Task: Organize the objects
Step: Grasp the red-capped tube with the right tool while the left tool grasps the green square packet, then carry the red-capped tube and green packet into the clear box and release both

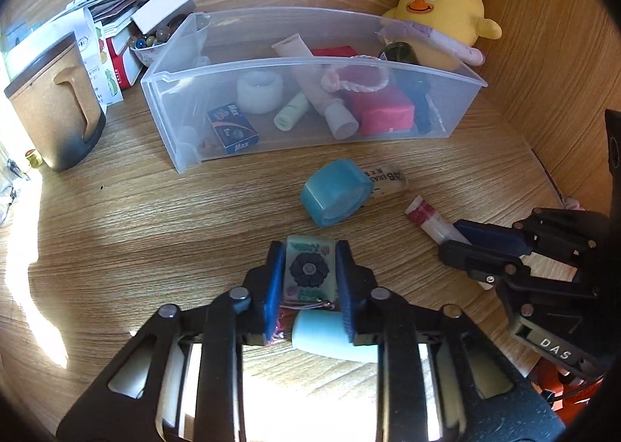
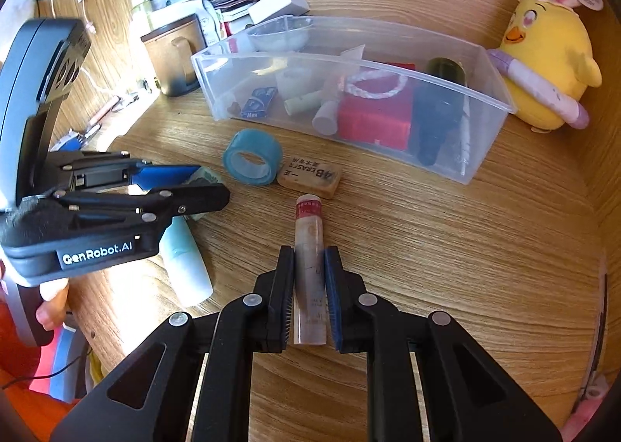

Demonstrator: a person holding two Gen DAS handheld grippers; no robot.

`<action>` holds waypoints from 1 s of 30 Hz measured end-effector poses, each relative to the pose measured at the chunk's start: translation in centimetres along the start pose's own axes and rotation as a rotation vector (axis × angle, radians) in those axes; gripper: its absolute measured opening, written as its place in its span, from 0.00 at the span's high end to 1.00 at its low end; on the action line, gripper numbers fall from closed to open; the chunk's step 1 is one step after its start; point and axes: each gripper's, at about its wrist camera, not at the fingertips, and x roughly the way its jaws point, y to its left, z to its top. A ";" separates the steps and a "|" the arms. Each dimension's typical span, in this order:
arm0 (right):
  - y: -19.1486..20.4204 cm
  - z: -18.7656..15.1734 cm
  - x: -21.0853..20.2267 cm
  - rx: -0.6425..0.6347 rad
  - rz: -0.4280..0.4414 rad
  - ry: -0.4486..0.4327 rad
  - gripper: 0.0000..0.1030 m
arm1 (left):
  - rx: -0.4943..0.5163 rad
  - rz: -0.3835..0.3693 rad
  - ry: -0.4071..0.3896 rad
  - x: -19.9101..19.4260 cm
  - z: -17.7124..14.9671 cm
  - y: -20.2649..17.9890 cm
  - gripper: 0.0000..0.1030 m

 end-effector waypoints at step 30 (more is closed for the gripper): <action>-2.3 6.3 -6.7 0.108 -0.037 -0.284 0.86 | -0.043 -0.014 -0.301 -6.9 5.7 -0.2 0.77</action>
